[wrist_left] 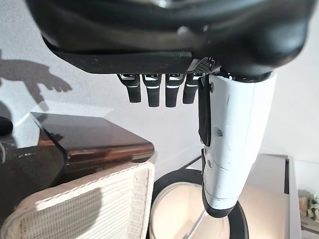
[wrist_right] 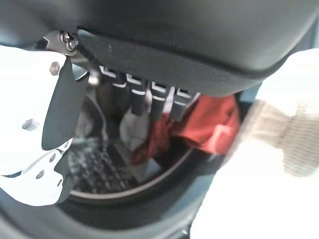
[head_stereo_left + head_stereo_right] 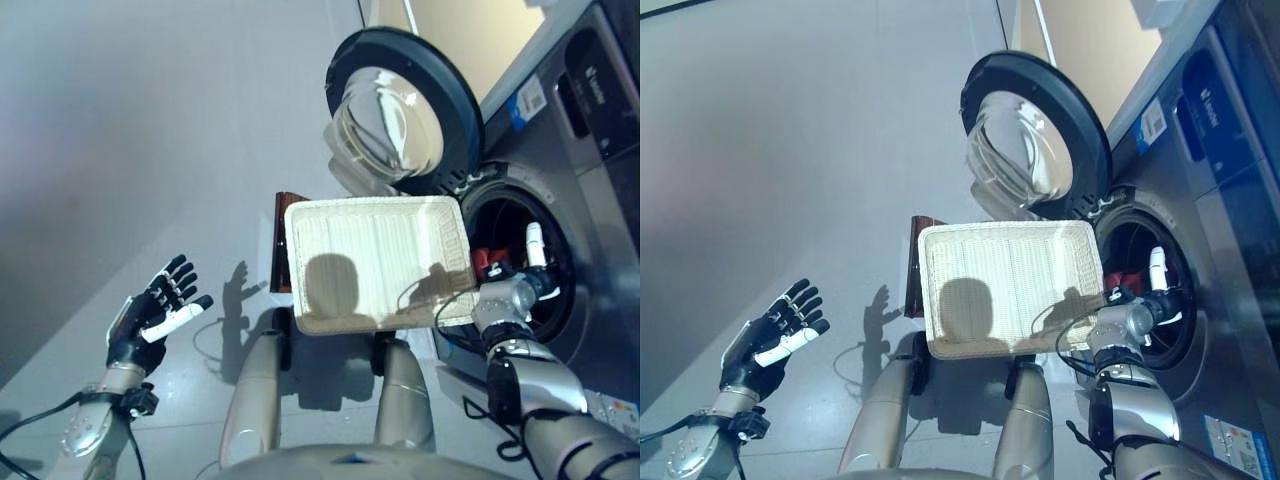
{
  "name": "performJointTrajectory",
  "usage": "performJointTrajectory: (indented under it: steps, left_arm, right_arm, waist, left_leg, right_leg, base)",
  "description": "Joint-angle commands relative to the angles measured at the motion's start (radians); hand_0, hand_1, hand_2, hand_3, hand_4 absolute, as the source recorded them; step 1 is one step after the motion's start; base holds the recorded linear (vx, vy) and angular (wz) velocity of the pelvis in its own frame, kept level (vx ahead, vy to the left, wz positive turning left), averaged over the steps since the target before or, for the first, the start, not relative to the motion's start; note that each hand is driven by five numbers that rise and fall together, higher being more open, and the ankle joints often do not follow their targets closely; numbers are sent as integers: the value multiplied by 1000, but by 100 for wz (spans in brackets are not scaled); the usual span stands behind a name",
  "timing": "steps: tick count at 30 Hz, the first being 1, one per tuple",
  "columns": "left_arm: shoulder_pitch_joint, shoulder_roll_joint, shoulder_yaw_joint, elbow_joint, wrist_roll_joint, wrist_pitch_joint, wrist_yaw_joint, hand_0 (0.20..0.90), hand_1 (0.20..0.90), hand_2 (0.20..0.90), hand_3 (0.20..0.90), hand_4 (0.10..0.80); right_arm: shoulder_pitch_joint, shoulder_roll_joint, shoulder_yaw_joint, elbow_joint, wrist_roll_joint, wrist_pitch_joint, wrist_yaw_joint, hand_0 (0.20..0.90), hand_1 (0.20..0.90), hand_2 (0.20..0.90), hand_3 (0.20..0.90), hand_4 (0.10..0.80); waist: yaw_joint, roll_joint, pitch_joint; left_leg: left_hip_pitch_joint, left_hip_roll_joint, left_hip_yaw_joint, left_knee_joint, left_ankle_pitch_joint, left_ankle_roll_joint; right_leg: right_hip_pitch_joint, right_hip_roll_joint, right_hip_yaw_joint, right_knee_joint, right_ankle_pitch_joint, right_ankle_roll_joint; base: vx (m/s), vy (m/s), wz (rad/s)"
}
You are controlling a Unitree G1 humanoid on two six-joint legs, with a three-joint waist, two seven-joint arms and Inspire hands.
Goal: Pick up the clothes and place them into the washing machine
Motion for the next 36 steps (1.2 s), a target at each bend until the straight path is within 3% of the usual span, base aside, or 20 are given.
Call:
performJointTrajectory:
  steps: [1, 15, 23, 36]
  left_arm:
    - [3, 17, 66, -57, 37, -86, -3, 900, 900, 900, 900, 800]
    - [-11, -51, 76, -20, 120, -95, 12, 900, 900, 900, 900, 800]
    - [-1, -100, 100, 6, 167, -100, 15, 900, 900, 900, 900, 800]
    - [19, -196, 125, 82, 253, -85, 25, 900, 900, 900, 900, 800]
  right_arm:
    - [-29, -28, 70, -109, -110, -56, 42, 900, 900, 900, 900, 800]
    - [106, 63, 183, -82, -341, 29, 39, 900, 900, 900, 900, 800]
    - [224, 65, 295, -227, -550, 65, 58, 900, 900, 900, 900, 800]
    - [411, 102, 281, -252, -639, 99, 107, 900, 900, 900, 900, 800]
  waist:
    - [19, -27, -22]
    - [17, -42, -21]
    - [14, -60, -36]
    - [21, -94, -112]
  left_leg:
    - [48, 8, -33, -199, 123, -38]
    - [246, 24, -21, -358, 168, -46]
    - [314, 28, -17, -388, 169, -51]
    - [507, 39, 0, -473, 146, -55]
  right_leg:
    - [90, -32, 2, -147, 68, 41]
    - [296, -22, -39, -337, 132, 59]
    - [387, -20, -56, -414, 156, 67]
    - [572, 0, -92, -493, 154, 79]
  base:
    - [83, -6, 0]
    - [62, -12, -1]
    - [49, -10, -3]
    - [101, 8, -2]
